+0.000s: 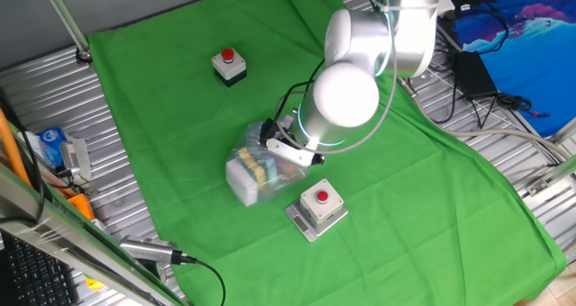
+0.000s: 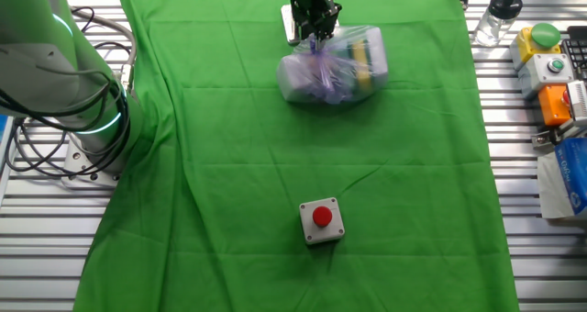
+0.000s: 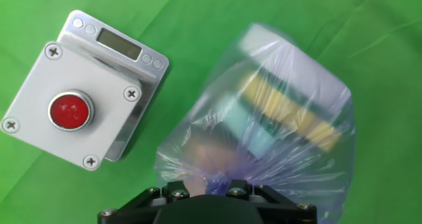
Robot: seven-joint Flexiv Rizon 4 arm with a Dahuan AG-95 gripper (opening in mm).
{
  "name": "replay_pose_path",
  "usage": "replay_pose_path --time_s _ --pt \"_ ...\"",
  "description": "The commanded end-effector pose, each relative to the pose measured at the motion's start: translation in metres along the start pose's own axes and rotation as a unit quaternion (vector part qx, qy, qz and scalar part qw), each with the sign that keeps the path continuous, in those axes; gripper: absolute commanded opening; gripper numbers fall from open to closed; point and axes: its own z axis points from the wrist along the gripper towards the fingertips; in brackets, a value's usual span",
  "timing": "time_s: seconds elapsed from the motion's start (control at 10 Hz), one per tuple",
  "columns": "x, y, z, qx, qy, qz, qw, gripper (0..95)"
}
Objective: Pick up a bag of things
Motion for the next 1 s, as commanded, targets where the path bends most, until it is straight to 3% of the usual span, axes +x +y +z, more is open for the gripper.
replay_pose_path --time_s 0.1,0.2,0.3,0.9,1.0 --pt "0.0021 -0.0016 -0.0006 0.000 -0.001 -0.003 1.0000 38.0" --pt "0.0039 -0.0027 -0.0011 0.000 -0.001 -0.003 1.0000 38.0" --pt "0.0044 -0.0030 -0.0012 0.001 -0.001 -0.003 1.0000 19.0" --pt "0.0048 -0.0032 -0.0013 -0.001 -0.004 0.003 1.0000 19.0" --pt "0.0048 -0.0032 -0.0013 -0.002 -0.005 0.004 1.0000 38.0"
